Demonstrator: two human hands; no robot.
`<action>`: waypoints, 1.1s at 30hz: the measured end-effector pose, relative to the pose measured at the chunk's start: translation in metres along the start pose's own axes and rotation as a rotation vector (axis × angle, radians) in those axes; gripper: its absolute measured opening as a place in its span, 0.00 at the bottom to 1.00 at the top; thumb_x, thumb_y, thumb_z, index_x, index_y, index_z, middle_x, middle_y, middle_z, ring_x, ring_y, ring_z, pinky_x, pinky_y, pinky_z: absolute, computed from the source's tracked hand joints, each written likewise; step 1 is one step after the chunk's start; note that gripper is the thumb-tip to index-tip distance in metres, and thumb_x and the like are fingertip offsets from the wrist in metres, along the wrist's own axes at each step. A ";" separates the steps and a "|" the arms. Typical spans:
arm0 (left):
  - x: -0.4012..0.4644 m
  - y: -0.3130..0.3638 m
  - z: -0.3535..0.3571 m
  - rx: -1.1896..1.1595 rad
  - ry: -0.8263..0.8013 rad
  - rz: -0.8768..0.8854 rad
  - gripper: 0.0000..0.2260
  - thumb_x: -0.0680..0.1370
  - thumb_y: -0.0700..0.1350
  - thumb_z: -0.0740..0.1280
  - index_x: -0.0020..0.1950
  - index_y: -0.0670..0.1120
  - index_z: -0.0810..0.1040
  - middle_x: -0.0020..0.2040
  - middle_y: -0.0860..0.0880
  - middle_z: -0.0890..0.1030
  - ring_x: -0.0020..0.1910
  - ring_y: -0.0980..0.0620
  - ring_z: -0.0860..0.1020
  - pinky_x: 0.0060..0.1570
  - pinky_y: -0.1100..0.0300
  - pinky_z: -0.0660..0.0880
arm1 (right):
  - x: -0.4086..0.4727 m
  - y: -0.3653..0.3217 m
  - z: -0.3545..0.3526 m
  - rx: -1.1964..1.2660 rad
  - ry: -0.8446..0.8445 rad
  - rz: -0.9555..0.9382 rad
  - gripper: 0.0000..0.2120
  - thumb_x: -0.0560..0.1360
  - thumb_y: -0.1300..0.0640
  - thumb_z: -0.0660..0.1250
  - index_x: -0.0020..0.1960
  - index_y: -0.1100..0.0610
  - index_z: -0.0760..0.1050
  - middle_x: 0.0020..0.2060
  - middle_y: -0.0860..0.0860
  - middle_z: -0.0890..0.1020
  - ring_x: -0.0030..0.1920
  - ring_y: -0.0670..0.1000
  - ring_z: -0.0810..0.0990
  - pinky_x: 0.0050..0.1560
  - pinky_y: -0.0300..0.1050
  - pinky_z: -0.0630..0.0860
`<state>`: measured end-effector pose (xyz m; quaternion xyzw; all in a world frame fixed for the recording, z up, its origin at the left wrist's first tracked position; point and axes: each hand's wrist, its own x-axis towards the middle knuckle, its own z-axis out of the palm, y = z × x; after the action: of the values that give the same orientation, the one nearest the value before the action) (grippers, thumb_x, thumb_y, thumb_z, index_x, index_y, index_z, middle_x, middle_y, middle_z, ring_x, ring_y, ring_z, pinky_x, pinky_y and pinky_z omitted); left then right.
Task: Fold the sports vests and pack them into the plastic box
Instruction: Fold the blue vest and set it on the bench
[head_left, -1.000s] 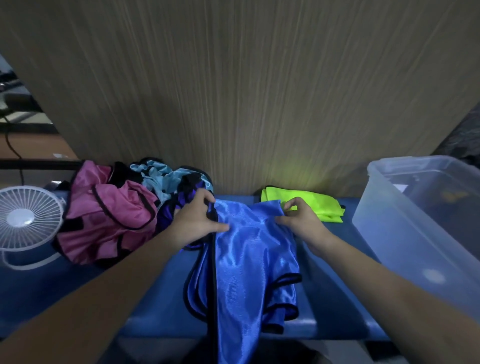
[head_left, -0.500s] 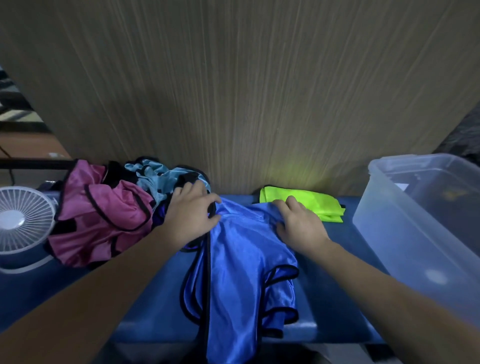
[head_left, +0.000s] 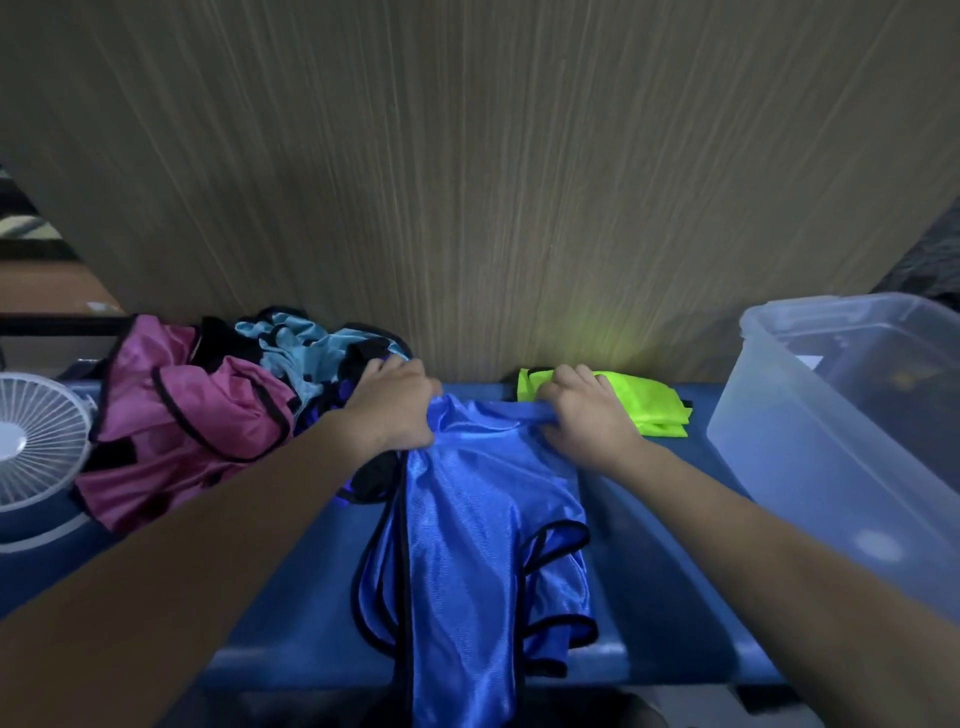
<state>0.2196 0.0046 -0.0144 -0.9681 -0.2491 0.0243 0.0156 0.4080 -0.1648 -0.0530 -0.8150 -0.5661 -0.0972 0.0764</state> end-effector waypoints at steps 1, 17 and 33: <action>0.000 0.000 -0.001 -0.039 0.002 0.002 0.20 0.71 0.49 0.72 0.63 0.52 0.75 0.58 0.50 0.73 0.63 0.47 0.69 0.64 0.53 0.61 | 0.000 0.002 -0.003 0.129 0.007 0.040 0.11 0.70 0.55 0.72 0.51 0.57 0.77 0.47 0.54 0.74 0.51 0.57 0.73 0.50 0.51 0.67; -0.094 0.014 -0.088 -0.754 0.186 0.119 0.10 0.77 0.39 0.70 0.48 0.55 0.75 0.39 0.58 0.82 0.38 0.61 0.78 0.42 0.60 0.73 | -0.077 -0.027 -0.125 1.311 0.117 0.230 0.07 0.80 0.67 0.64 0.56 0.59 0.75 0.42 0.48 0.85 0.42 0.46 0.82 0.40 0.37 0.76; -0.182 0.024 -0.200 -0.817 0.230 0.201 0.08 0.76 0.39 0.73 0.52 0.50 0.80 0.43 0.49 0.86 0.41 0.56 0.82 0.49 0.57 0.76 | -0.134 -0.054 -0.226 1.364 0.251 0.115 0.04 0.80 0.64 0.66 0.48 0.57 0.75 0.42 0.60 0.83 0.40 0.53 0.82 0.36 0.43 0.75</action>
<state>0.0832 -0.1083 0.1915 -0.9105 -0.1394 -0.1829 -0.3437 0.2952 -0.3206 0.1339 -0.5962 -0.4434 0.1909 0.6414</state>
